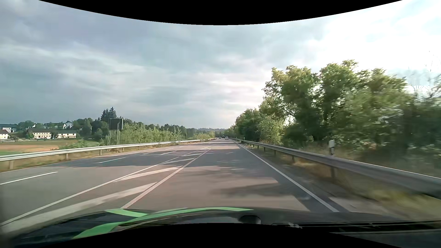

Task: Follow the waypoints while adhering to traffic rules and regulations

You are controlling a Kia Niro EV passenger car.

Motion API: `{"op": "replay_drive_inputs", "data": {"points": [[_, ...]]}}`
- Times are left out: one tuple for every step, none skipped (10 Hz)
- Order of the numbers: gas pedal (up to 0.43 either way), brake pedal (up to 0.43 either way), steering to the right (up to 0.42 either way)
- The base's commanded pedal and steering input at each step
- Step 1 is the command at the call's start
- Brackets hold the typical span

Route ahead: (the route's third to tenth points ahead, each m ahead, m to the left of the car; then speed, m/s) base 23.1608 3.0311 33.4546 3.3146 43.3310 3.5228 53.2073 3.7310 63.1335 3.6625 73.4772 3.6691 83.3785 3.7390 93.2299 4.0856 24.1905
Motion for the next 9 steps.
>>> {"op": "replay_drive_inputs", "data": {"points": [[0.209,0.0,-0.009],[0.209,0.0,-0.009],[0.209,0.0,-0.009],[0.209,0.0,-0.009],[0.209,0.0,-0.008],[0.209,0.0,-0.005],[0.209,0.0,-0.002],[0.209,0.0,-0.001],[0.209,0.0,-0.001]]}}
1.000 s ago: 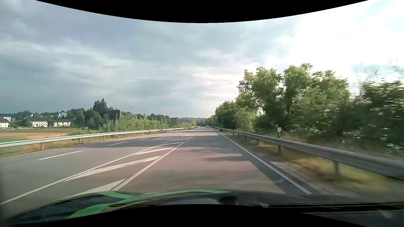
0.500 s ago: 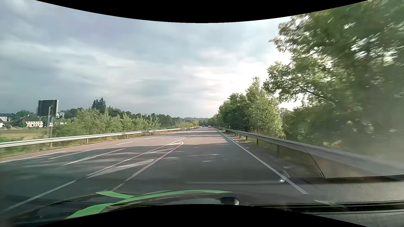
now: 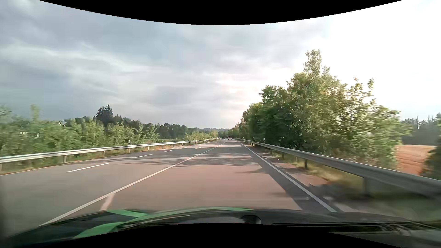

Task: Follow the waypoints while adhering to traffic rules and regulations

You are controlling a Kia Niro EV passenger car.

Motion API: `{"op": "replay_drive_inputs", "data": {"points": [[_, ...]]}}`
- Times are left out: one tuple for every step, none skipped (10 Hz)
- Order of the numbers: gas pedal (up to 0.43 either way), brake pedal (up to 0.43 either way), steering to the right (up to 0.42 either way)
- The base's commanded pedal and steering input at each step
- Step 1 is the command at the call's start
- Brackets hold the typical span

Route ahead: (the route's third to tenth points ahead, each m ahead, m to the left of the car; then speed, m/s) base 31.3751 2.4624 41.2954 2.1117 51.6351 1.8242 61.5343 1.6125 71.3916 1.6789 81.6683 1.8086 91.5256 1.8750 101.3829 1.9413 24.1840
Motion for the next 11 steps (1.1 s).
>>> {"op": "replay_drive_inputs", "data": {"points": [[0.22,0.0,-0.001],[0.22,0.0,0.0],[0.22,0.0,-0.001],[0.22,0.0,0.0],[0.22,0.0,-0.001],[0.22,0.0,-0.001],[0.22,0.0,0.0],[0.22,0.0,0.0],[0.209,0.0,-0.001],[0.197,0.0,-0.001],[0.197,0.0,-0.001]]}}
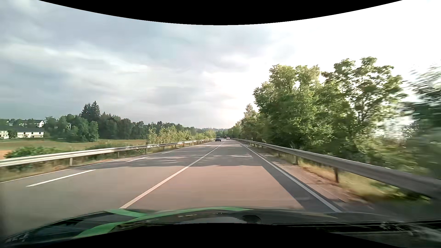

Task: Follow the waypoints while adhering to traffic rules and regulations

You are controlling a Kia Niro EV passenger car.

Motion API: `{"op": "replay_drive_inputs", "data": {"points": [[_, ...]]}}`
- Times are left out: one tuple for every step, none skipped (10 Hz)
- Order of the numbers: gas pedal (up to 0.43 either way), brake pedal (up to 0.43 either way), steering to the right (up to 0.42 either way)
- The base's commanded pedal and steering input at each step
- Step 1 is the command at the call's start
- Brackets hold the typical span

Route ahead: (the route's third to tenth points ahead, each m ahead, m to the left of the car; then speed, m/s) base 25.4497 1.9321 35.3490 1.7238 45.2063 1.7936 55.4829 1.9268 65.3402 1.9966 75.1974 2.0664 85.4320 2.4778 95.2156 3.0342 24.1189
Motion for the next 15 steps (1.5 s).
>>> {"op": "replay_drive_inputs", "data": {"points": [[0.197,0.0,-0.001],[0.197,0.0,0.0],[0.209,0.0,0.0],[0.209,0.0,0.0],[0.209,0.0,0.0],[0.209,0.0,0.0],[0.209,0.0,0.0],[0.209,0.0,0.0],[0.209,0.0,0.0],[0.209,0.0,0.0],[0.209,0.0,0.0],[0.209,0.0,0.0],[0.209,0.0,-0.001],[0.209,0.0,-0.001],[0.209,0.0,-0.003]]}}
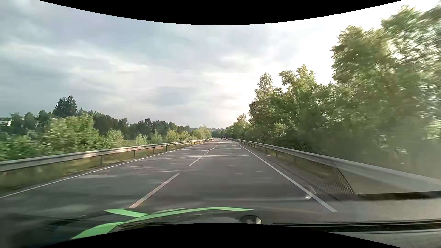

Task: Follow the waypoints while adhering to traffic rules and regulations

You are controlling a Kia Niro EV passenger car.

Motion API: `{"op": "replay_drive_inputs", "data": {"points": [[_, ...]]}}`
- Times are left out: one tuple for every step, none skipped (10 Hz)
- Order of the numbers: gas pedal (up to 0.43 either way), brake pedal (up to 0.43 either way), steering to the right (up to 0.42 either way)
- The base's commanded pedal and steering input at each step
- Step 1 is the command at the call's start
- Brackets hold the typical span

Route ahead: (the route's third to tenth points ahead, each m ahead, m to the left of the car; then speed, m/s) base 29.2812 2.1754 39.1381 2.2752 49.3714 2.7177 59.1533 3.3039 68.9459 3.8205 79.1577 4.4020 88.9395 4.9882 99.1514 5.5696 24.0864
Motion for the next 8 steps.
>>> {"op": "replay_drive_inputs", "data": {"points": [[0.209,0.0,-0.004],[0.169,0.0,-0.005],[0.13,0.0,-0.006],[0.118,0.0,-0.006],[0.118,0.0,-0.006],[0.118,0.0,-0.006],[0.118,0.0,-0.006],[0.118,0.0,-0.006]]}}
